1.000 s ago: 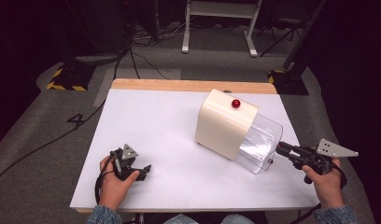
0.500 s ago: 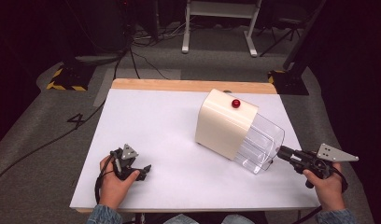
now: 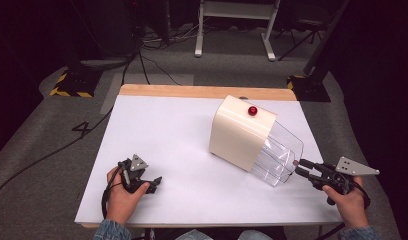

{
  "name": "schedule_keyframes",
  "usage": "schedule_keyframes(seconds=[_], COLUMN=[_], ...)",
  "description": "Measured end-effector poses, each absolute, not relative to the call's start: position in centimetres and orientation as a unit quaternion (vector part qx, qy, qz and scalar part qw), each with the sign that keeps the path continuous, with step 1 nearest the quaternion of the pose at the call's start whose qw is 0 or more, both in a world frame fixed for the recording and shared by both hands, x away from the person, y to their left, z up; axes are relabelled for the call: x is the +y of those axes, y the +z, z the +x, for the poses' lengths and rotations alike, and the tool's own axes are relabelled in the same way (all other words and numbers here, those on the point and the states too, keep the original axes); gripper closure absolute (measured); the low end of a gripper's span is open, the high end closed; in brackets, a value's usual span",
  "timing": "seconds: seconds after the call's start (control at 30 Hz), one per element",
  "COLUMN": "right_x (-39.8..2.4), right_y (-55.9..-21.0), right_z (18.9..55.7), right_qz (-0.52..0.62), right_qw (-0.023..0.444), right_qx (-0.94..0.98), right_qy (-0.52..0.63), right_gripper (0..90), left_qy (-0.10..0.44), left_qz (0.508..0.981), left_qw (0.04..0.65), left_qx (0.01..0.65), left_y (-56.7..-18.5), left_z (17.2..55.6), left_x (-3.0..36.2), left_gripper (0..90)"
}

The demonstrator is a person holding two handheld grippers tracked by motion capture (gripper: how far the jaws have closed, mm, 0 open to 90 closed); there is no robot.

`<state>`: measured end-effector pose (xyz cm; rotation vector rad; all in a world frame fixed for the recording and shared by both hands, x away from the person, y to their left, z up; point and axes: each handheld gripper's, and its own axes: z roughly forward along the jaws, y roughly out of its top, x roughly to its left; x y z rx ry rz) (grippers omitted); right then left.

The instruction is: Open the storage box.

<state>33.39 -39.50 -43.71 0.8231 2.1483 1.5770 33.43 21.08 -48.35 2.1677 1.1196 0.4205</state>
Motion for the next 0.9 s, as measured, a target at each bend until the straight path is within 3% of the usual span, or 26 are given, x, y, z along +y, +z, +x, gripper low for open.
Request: schedule_keyframes(seconds=[0.37, 0.9], right_x=[-42.7, -44.1], right_y=[-44.4, -46.9], right_z=[32.5, 32.3], right_qz=[0.381, 0.472], right_qw=[0.216, 0.212], right_qx=[0.761, 0.782], right_qy=[0.479, 0.349], right_gripper=[38.5, 27.2], left_qy=[0.160, 0.159], left_qz=[0.826, 0.826], left_qw=[0.328, 0.329], left_qx=[0.430, 0.430], left_y=[-48.4, -48.4], left_z=[33.4, 33.4], left_x=[21.1, 21.0], left_gripper=[14.4, 14.4])
